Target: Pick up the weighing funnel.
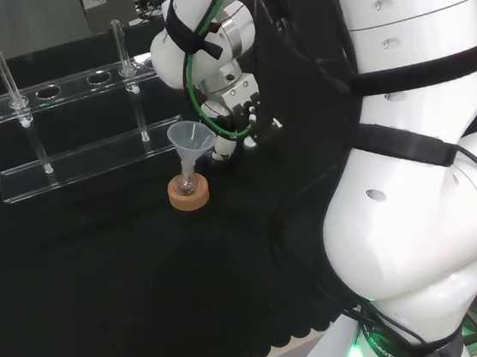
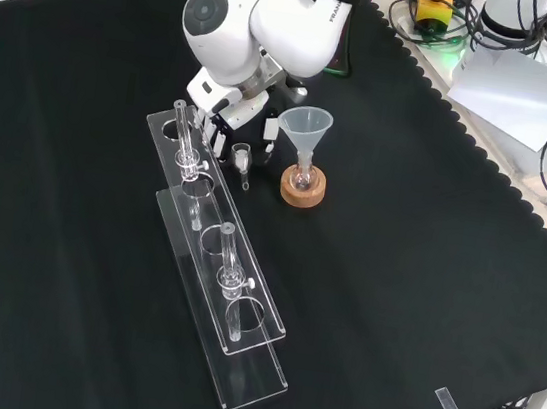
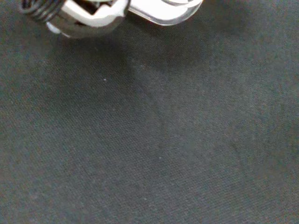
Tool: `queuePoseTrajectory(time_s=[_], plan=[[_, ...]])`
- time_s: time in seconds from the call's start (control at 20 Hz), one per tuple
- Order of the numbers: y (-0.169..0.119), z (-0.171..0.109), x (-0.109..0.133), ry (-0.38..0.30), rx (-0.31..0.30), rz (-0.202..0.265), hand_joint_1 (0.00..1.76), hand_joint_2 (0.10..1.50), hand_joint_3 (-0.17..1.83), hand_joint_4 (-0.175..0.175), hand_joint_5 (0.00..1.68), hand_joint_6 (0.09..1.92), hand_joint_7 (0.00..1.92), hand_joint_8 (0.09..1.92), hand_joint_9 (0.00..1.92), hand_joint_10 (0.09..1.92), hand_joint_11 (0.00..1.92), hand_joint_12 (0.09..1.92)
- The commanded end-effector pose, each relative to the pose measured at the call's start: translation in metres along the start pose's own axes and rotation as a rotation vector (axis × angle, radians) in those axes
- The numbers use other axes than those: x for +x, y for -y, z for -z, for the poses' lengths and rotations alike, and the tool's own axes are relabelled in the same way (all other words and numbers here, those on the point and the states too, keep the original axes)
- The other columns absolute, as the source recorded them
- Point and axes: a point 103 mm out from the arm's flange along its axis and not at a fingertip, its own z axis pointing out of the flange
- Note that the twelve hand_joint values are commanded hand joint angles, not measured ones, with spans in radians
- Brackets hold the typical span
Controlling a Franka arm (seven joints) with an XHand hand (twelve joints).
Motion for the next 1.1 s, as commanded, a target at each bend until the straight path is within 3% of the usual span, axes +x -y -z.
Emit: queuePoseTrajectory(time_s=[0.05,0.95,1.1], plan=[[0.004,0.005,-0.009,0.014,-0.011,-0.03,1.06,0.72,0.74,0.175,1.05,1.09,0.76,0.65,1.05,0.41,0.77,1.21],[0.033,0.037,-0.045,0.045,-0.014,-0.079,1.07,0.68,0.82,0.175,1.07,1.11,0.86,0.66,1.11,0.41,0.79,1.2],[0.046,0.045,-0.061,0.036,-0.026,-0.09,1.07,0.68,0.82,0.175,1.07,1.11,0.86,0.66,1.11,0.4,0.79,1.2]])
